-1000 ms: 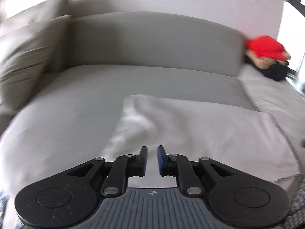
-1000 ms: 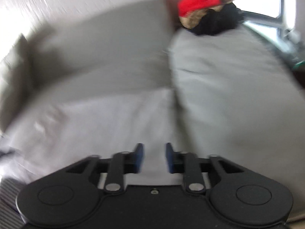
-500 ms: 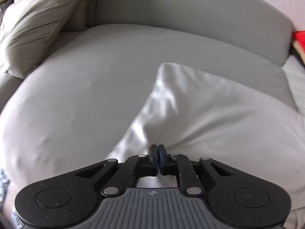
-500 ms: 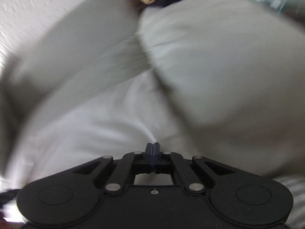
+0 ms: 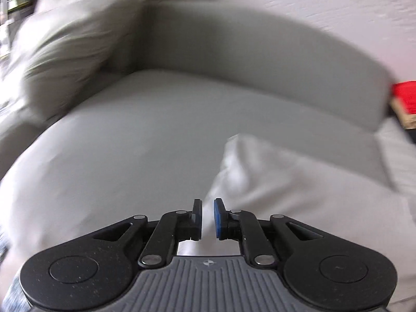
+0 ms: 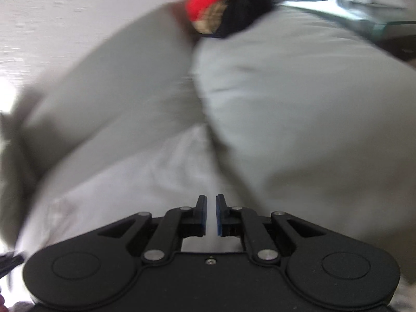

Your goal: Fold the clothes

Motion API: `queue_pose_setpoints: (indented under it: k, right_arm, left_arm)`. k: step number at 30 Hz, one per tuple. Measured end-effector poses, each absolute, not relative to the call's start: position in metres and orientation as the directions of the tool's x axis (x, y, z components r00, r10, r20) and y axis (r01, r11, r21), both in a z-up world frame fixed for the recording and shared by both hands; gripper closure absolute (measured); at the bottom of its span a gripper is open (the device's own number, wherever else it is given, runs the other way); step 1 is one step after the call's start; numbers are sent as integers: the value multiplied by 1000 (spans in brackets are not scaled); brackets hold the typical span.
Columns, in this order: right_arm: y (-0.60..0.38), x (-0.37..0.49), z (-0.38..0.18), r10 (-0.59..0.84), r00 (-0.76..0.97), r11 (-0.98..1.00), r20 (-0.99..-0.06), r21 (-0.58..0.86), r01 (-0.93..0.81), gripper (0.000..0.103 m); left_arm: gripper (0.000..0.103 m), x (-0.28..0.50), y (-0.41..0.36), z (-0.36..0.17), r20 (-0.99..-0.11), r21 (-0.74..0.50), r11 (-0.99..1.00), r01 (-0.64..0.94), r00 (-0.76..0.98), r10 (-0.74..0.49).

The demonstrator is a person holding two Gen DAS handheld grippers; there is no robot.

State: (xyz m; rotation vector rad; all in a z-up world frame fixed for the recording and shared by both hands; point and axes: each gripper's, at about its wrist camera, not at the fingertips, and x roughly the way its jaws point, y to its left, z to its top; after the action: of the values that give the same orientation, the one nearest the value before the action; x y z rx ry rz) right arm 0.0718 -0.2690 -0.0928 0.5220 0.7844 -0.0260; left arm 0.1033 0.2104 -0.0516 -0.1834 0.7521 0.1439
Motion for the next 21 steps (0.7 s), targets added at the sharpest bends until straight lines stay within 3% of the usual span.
queue_pose_setpoints:
  k: [4, 5, 7, 8, 9, 13, 17, 21]
  right_arm:
    - [-257, 97, -104, 355, 675, 817, -647, 565, 113, 94]
    - [-254, 103, -109, 389, 658, 806, -644, 585, 96, 94]
    - [-256, 112, -122, 408, 643, 786, -648, 608, 113, 94]
    - [-260, 115, -128, 409, 637, 777, -653, 615, 132, 103]
    - [-265, 117, -130, 401, 646, 765, -649, 626, 154, 103]
    - [-300, 101, -128, 181, 690, 748, -701, 554, 366, 102]
    - [-307, 99, -115, 98, 698, 761, -709, 505, 407, 93]
    - [-295, 108, -97, 128, 744, 827, -656, 485, 285, 90]
  left_arm:
    - [93, 147, 206, -71, -720, -261, 965, -25, 671, -178]
    - [92, 155, 205, -77, -733, -271, 962, -23, 653, -190]
    - [92, 164, 209, -88, -765, -236, 966, -106, 633, -118]
    - [92, 168, 214, -92, -783, -212, 962, -170, 618, -63]
    - [92, 172, 219, -96, -800, -186, 954, -234, 600, -9]
    - [94, 168, 245, -93, -801, -134, 889, -438, 576, 163]
    - [95, 161, 246, -79, -762, -139, 877, -459, 616, 201]
    - [93, 171, 236, -65, -703, -179, 938, -297, 706, 89]
